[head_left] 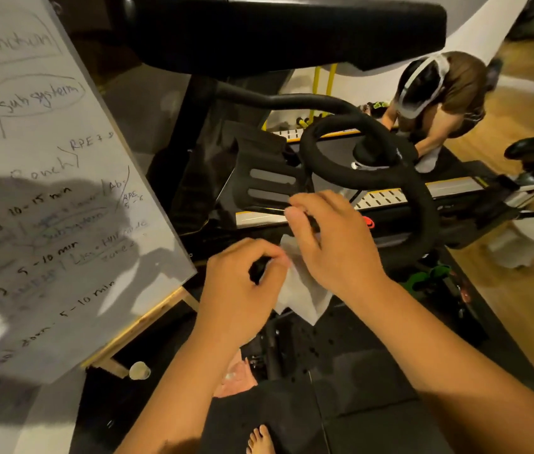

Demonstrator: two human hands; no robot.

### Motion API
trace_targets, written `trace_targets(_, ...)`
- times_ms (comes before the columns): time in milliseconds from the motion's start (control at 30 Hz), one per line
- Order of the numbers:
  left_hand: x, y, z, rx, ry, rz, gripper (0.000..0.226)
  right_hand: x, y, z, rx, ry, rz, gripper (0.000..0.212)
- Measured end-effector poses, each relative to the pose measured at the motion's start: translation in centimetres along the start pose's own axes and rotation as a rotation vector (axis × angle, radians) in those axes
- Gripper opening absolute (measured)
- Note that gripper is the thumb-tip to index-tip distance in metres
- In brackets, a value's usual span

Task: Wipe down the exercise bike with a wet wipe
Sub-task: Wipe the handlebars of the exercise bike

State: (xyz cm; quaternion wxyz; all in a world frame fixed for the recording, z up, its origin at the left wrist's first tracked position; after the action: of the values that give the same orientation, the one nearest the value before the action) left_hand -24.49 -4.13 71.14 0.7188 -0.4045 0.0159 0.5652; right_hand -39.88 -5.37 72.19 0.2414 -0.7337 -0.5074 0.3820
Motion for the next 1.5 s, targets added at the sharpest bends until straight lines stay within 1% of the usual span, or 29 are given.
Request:
trace_targets(33, 0.1, 0.0, -0.4, 0.059, -0.006, 0.011, 0.009, 1.0, 0.4, 0.1, -0.03, -0.026, -0.076, 0.046)
trace_targets(100, 0.4, -0.1, -1.0, 0.182, -0.041, 0.023, 0.012, 3.2, 1.6, 0.0, 0.079, -0.119, -0.215, 0.054)
trace_targets(133, 0.4, -0.2, -1.3, 0.236, -0.066, 0.027, 0.014, 3.9, 1.9, 0.0, 0.148, -0.15, -0.231, 0.058)
trace_targets(200, 0.2, -0.3, -1.8, 0.338, -0.142, 0.06, 0.022, 3.5, 2.0, 0.2, 0.221, -0.14, -0.258, 0.067)
trace_targets(267, -0.4, -0.8, -2.3, 0.387, -0.21, 0.121, 0.029, 2.5, 1.7, 0.1, 0.233, -0.136, -0.333, 0.066)
trace_targets(333, -1.1, -1.4, -2.5, 0.389, -0.214, 0.172, 0.032, 1.3, 1.6, -0.4, 0.26, -0.133, -0.444, 0.061)
trace_targets(400, -1.8, -1.6, -2.4, 0.387, -0.218, 0.212, 0.033, 0.0, 1.9, -1.0, 0.315, -0.047, -0.644, 0.063)
trace_targets(433, -2.0, -1.6, -2.4, 0.381, -0.227, 0.227, 0.033, -0.7, 2.1, -1.3, 0.325, 0.042, -0.754, 0.06)
trace_targets(500, -2.4, -1.3, -2.1, 0.365, -0.241, 0.242, 0.035, -1.9, 2.6, -1.7, 0.247, 0.251, -0.949, 0.053)
trace_targets(567, -2.5, -0.8, -1.7, 0.363, -0.255, 0.237, 0.036, -2.4, 2.9, -1.9, 0.133, 0.375, -1.07, 0.05)
trace_targets(600, -2.6, -0.5, -1.5, 0.364, -0.263, 0.238, 0.037, -2.4, 3.1, -1.9, 0.111, 0.367, -1.083, 0.048)
trace_targets(633, -2.6, -0.4, -1.3, 0.361, -0.271, 0.244, 0.037, -2.3, 3.1, -1.8, 0.134, 0.307, -1.048, 0.046)
trace_targets(667, -2.6, -0.3, -1.1, 0.36, -0.275, 0.255, 0.037, -1.9, 3.0, -1.6, 0.195, 0.21, -0.961, 0.047)
trace_targets(700, -2.6, -0.2, -0.9, 0.361, -0.276, 0.268, 0.036, -1.4, 2.9, -1.2, 0.271, 0.098, -0.812, 0.05)
trace_targets(733, -2.6, -0.1, -0.8, 0.359, -0.278, 0.282, 0.035, -0.6, 2.7, -0.9, 0.316, 0.0, -0.61, 0.055)
trace_targets(767, -2.5, 0.0, -0.7, 0.354, -0.282, 0.292, 0.034, 0.5, 2.4, -0.6, 0.314, -0.071, -0.417, 0.057)
trace_targets(800, -2.3, 0.1, -0.7, 0.346, -0.287, 0.302, 0.033, 1.8, 2.2, -0.3, 0.276, -0.132, -0.266, 0.054)
trace_targets(833, -2.2, 0.3, -0.6, 0.344, -0.291, 0.309, 0.032, 3.0, 2.1, 0.2, 0.227, -0.179, -0.148, 0.049)
trace_targets(867, -2.0, 0.4, -0.6, 0.345, -0.292, 0.314, 0.032, 3.9, 2.1, 0.7, 0.175, -0.208, -0.077, 0.045)
trace_targets(933, -1.6, 0.6, -0.7, 0.354, -0.307, 0.304, 0.032, 4.8, 2.0, 2.3, 0.097, -0.284, -0.073, 0.043)
trace_targets(1000, -1.0, 0.6, -1.0, 0.359, -0.323, 0.282, 0.035, 4.8, 1.0, 4.4, 0.121, -0.353, -0.132, 0.046)
trace_targets(1100, -0.1, 0.4, -1.5, 0.376, -0.343, 0.299, 0.04, 3.9, -0.2, 6.4, 0.283, -0.266, -0.189, 0.062)
trace_targets(1167, 0.3, 0.6, -1.6, 0.367, -0.347, 0.303, 0.041, 3.0, -0.2, 4.5, 0.381, -0.217, -0.255, 0.061)
trace_targets(1233, 0.4, 1.4, -1.3, 0.37, -0.345, 0.223, 0.043, 2.5, 1.0, 1.3, 0.394, -0.214, -0.368, 0.055)
trace_targets(1267, 0.4, 1.9, -1.0, 0.37, -0.348, 0.169, 0.044, 2.3, 1.7, -0.3, 0.363, -0.238, -0.385, 0.052)
trace_targets(1300, 0.3, 2.3, -0.7, 0.375, -0.361, 0.131, 0.042, 2.2, 2.3, -1.6, 0.332, -0.271, -0.386, 0.046)
trace_targets(1367, 0.1, 2.2, -0.4, 0.394, -0.391, 0.167, 0.038, 2.3, 2.9, -3.1, 0.283, -0.336, -0.348, 0.035)
trace_targets(1433, -0.2, 2.2, -0.6, 0.466, -0.363, 0.211, 0.049, 2.8, 3.0, -2.3, 0.247, -0.369, -0.272, 0.043)
trace_targets(1500, -0.6, 2.3, -0.7, 0.514, -0.362, 0.202, 0.051, 3.2, 2.2, -0.3, 0.259, -0.388, -0.191, 0.055)
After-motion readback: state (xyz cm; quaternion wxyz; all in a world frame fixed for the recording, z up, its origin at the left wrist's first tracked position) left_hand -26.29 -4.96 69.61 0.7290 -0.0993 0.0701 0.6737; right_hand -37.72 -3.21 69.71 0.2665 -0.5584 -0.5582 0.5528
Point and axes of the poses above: each hand's wrist, its own x-axis away from the middle knuckle, its own y-axis out of the palm, z = x × y, the point moved 3 cm from there along -x, towards the middle knuckle, and after that the axes turned 11 degrees about y, right-handed, at the moved point
